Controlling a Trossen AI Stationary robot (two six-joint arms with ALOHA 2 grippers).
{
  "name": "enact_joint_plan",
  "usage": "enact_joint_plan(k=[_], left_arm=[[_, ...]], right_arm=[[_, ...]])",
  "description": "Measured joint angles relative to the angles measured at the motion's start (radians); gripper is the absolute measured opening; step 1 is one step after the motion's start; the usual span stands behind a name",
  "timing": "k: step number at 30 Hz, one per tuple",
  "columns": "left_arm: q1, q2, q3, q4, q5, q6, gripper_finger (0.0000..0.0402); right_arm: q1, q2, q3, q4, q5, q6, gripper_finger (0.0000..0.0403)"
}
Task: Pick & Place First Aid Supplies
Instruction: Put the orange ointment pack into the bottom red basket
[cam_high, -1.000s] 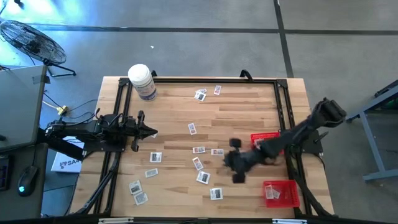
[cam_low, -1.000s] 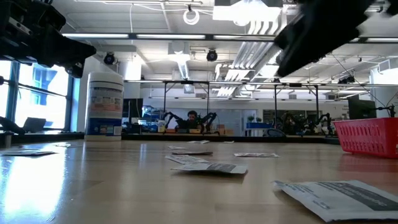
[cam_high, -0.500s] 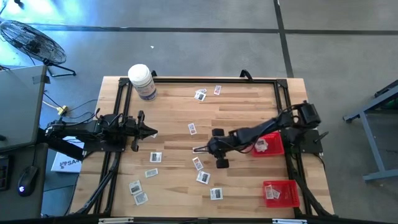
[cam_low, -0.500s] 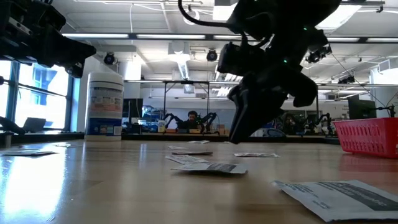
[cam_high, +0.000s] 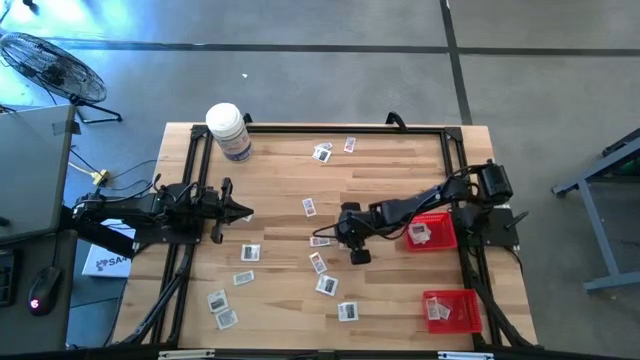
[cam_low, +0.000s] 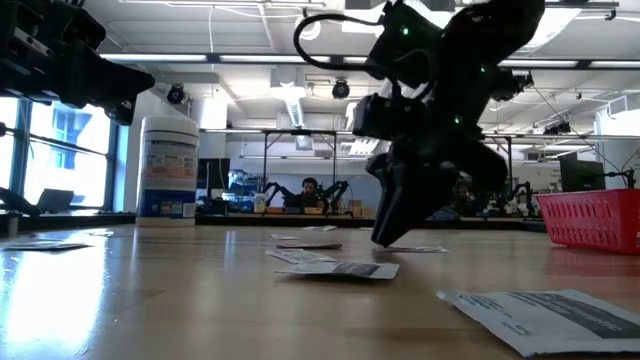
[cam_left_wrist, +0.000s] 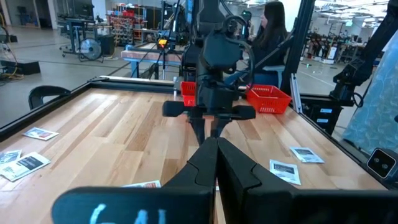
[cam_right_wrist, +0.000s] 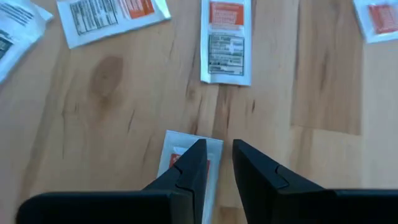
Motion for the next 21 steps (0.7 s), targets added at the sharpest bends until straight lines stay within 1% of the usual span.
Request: enact_joint_plan(k=[4,13,17,21], left_arm=[[0.0,0.0,0.0,0.0,0.0,0.0,0.0],[0.0,0.0,0.0,0.0,0.0,0.0,0.0],[0.0,0.0,0.0,0.0,0.0,0.0,0.0],[0.0,0.0,0.0,0.0,0.0,0.0,0.0]], right_arm=[[0.001,0.026,-0.022,0.071,0.008,0.0,0.0072],[0.001,0.031,-0.024,0.056,0.021,0.0,0.0067],[0.003,0.032,-0.024,0.03,0.055,0.0,0.0047],[0.002,0.033,-0.024,0.018,0.062,0.0,0.0013]])
